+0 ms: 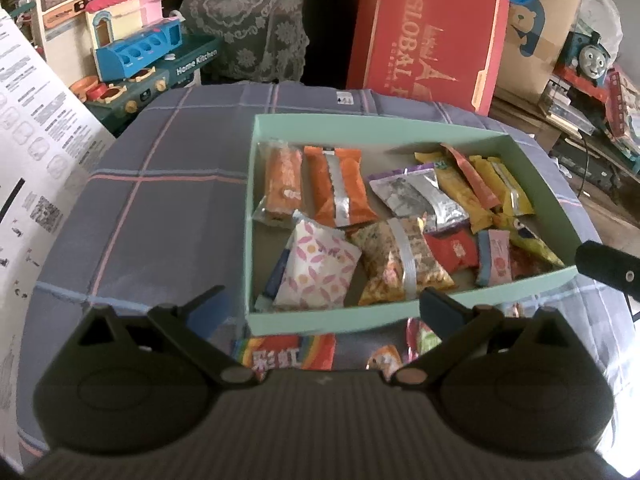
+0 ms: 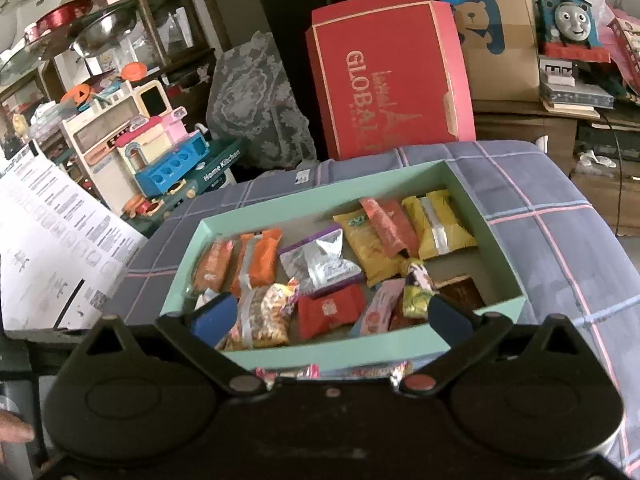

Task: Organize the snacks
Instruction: 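Move both open tools back over the Skittles bag and small candies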

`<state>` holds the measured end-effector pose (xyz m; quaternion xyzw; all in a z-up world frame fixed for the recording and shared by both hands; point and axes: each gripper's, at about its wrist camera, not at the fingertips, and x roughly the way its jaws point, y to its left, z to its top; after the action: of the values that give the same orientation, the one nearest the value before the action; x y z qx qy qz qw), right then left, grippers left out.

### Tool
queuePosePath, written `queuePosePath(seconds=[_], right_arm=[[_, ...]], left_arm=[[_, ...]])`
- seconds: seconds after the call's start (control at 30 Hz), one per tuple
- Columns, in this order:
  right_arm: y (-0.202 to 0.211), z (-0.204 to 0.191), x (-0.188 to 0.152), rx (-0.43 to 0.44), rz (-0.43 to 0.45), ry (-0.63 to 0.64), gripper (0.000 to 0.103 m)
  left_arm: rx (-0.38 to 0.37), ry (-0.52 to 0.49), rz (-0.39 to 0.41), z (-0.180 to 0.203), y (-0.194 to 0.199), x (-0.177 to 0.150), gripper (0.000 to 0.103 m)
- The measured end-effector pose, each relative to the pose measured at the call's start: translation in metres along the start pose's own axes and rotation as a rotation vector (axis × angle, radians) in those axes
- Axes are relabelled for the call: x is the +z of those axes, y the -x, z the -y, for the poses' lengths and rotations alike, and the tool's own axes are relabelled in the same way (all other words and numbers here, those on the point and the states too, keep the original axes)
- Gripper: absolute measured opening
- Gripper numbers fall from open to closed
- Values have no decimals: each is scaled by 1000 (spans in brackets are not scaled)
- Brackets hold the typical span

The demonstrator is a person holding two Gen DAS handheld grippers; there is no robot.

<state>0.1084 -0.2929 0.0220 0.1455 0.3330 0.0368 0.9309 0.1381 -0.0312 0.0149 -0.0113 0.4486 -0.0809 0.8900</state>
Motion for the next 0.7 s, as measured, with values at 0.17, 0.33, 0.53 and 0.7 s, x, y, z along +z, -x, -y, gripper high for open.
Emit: queuePosePath(seconds=[0.17,0.33,0.53,0.7], right_arm=[[8,0,-20,3,-36,15,103],[4,4,-46,1,-102,8,103],[-8,10,-73,-20,-181,-9,103],[-15,14,-75,-51,-181,-2,103]], left_arm=[[-6,8,-16,-14,7,-21,103],[16,49,-68,-41,4,-51,103],[37,101,-135,-62,-5,-79,103],[36,113,-153,-59,-16,-75,103]])
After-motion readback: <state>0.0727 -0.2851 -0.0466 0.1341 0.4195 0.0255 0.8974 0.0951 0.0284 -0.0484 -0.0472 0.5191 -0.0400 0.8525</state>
